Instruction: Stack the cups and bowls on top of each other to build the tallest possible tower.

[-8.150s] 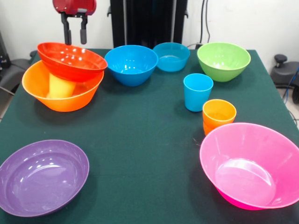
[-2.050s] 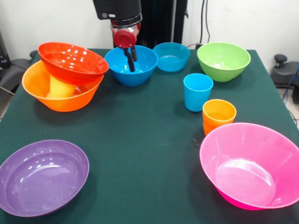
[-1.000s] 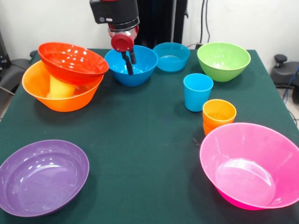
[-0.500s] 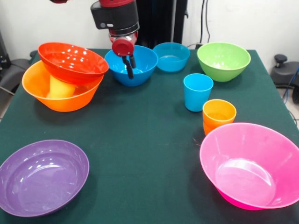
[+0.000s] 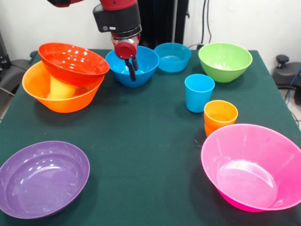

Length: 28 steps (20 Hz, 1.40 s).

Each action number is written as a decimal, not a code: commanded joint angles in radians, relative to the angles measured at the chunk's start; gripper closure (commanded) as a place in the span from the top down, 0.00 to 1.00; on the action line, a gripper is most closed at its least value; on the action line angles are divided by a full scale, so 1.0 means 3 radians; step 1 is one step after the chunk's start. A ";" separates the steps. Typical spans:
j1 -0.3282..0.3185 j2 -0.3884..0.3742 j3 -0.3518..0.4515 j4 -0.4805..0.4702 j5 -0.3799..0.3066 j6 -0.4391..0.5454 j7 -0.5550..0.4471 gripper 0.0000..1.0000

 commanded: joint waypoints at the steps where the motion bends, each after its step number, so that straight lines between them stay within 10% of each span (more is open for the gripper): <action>1: 0.0159 0.0123 -0.0248 -0.0322 -0.0341 0.0117 -0.0902 1.00; 28: 0.0241 0.0380 -0.0569 -0.0551 -0.0446 0.0129 -0.0787 1.00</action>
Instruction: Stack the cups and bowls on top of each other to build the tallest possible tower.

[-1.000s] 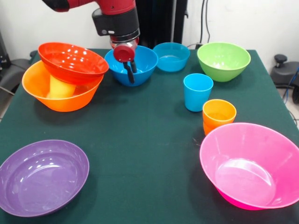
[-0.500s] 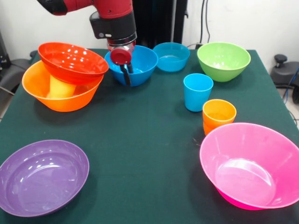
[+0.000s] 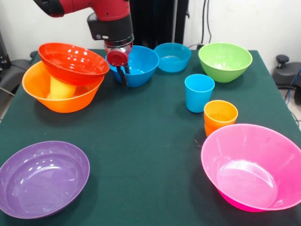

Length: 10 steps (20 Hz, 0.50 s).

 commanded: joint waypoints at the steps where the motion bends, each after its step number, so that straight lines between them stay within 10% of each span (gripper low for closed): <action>1: 0.0203 0.0265 -0.0295 -0.0426 -0.0300 0.0108 -0.0769 1.00; 10: 0.0304 0.0440 -0.0418 -0.0531 -0.0450 -0.0072 -0.0581 1.00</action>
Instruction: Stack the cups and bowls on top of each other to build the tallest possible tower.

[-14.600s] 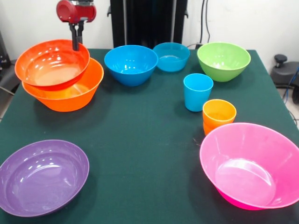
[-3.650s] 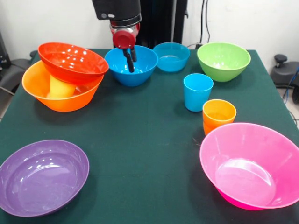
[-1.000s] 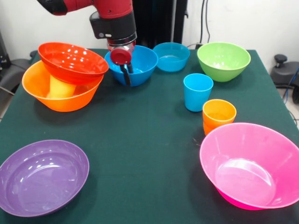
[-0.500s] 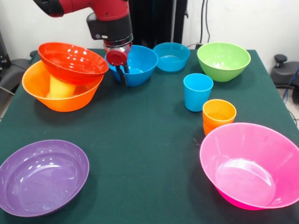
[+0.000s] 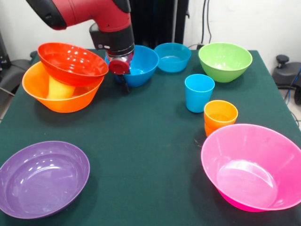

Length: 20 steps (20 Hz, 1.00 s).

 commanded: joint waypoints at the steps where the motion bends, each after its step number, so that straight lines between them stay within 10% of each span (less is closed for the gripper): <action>1: 0.0245 0.0204 -0.0275 -0.0368 -0.0382 -0.0088 -0.0559 1.00; 2: 0.0251 0.0220 -0.0270 -0.0368 -0.0383 -0.0112 -0.0543 1.00; 3: 0.0284 0.0211 -0.0304 -0.0382 -0.0378 -0.0109 -0.0447 0.00; 20: 0.0348 -0.0423 -0.0223 0.0037 0.0025 0.0067 -0.0199 0.00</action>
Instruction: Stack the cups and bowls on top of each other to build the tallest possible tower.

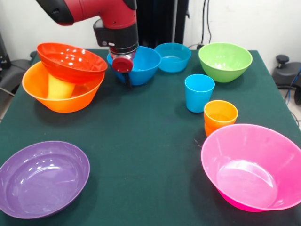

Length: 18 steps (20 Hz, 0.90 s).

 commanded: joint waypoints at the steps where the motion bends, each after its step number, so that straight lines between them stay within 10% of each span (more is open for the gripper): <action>1: 0.0128 -0.0235 -0.0159 0.0016 -0.0012 0.0072 -0.0203 0.00; 18: 0.0081 -0.0549 -0.0119 0.0186 0.0283 0.0194 -0.0301 0.00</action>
